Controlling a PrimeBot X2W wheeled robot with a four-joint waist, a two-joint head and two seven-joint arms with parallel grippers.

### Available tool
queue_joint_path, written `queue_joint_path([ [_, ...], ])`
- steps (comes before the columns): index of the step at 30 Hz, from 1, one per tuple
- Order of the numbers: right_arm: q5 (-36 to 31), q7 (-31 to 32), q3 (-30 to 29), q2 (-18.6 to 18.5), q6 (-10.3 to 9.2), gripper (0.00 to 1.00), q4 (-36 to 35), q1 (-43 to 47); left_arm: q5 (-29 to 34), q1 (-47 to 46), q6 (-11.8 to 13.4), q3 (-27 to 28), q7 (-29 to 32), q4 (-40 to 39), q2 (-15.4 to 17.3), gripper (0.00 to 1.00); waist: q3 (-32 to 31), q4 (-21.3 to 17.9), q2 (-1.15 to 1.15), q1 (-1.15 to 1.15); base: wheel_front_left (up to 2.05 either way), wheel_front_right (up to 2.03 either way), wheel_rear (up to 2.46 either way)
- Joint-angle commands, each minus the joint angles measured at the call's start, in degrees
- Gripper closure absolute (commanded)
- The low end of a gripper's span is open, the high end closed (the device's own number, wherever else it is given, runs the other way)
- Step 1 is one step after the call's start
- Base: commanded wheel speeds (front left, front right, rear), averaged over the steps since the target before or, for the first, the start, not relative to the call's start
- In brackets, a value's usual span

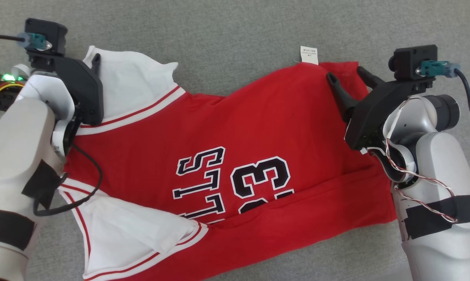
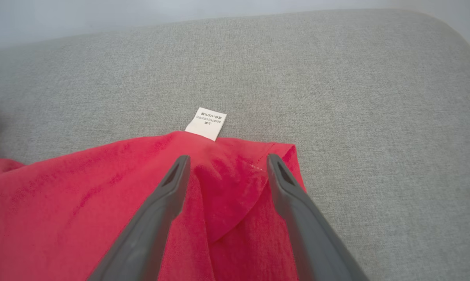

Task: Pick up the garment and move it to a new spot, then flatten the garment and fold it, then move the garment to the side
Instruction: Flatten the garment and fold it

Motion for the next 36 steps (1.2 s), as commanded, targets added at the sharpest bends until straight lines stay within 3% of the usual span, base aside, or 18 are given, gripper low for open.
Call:
queue_joint_path([
  [1,-0.1,-0.1,0.5,0.4,-0.12,0.0,0.4,-0.5,0.3,-0.5,0.3,-0.2,0.5,1.2,0.3,0.19,0.4,-0.5,-0.01,0.0,0.0,0.0,0.0],
  [2,-0.2,0.0,0.7,0.3,-0.12,0.0,0.7,-0.7,0.1,-0.6,0.2,-0.2,0.9,1.7,0.1,0.55,0.4,-0.5,-0.01,0.0,0.0,0.0,0.0],
  [3,-0.2,0.4,1.0,0.2,-0.12,0.0,1.0,-0.7,-0.1,-0.7,0.1,-0.4,1.5,2.2,-0.2,0.63,0.5,-0.6,-0.01,0.0,0.0,0.0,0.0],
  [4,-0.1,0.5,1.2,0.1,-0.12,0.0,1.1,-0.8,-0.5,-0.8,0.0,-0.3,2.1,2.6,-0.5,0.86,0.6,-0.6,-0.01,0.0,0.0,0.0,0.0],
  [5,0.0,0.8,1.4,0.0,-0.12,0.0,1.2,-0.9,-0.8,-0.8,-0.3,-0.3,2.6,3.0,-0.6,1.0,0.7,-0.6,-0.01,0.0,0.0,0.0,0.0],
  [10,-0.1,3.9,1.3,-0.4,-0.12,0.0,2.5,-1.9,-2.9,-1.1,-2.2,-0.2,4.8,3.5,-1.2,1.0,0.9,-0.5,-0.01,0.0,0.0,0.0,0.0],
  [20,-4.1,10.3,-4.1,1.6,-0.12,0.0,4.9,-6.8,-3.4,-2.2,-2.7,-0.1,5.2,1.4,-0.2,1.0,2.0,0.5,-0.01,0.0,0.0,0.0,0.0],
  [21,-4.4,10.8,-4.5,1.9,-0.12,0.09,5.0,-7.1,-3.3,-2.4,-2.5,-0.1,5.1,1.1,-0.2,1.0,2.2,0.7,-0.01,0.0,0.0,0.0,0.0],
  [25,-5.8,13.0,-5.8,3.1,-0.12,0.22,5.5,-7.1,-3.6,-2.4,-2.4,-0.3,5.6,0.1,-0.1,1.0,2.6,1.2,-0.01,0.0,0.0,0.0,0.0],
  [26,-6.1,13.2,-6.2,3.3,-0.12,0.32,5.4,-7.0,-3.6,-2.5,-2.3,-0.4,5.7,-0.2,0.0,1.0,2.7,1.2,-0.01,0.0,0.0,0.0,0.0],
  [28,-6.7,13.6,-7.3,3.7,-0.12,0.42,5.4,-6.8,-3.6,-2.6,-2.1,-0.4,5.8,-0.8,0.0,1.0,3.0,1.3,-0.01,0.0,0.0,0.0,0.0],
  [36,-7.2,14.0,-8.4,5.2,-0.12,0.58,5.4,-6.4,-3.7,-3.1,-1.7,-0.7,5.6,-2.2,0.5,1.0,3.4,1.0,-0.01,0.0,0.0,0.0,0.0],
])
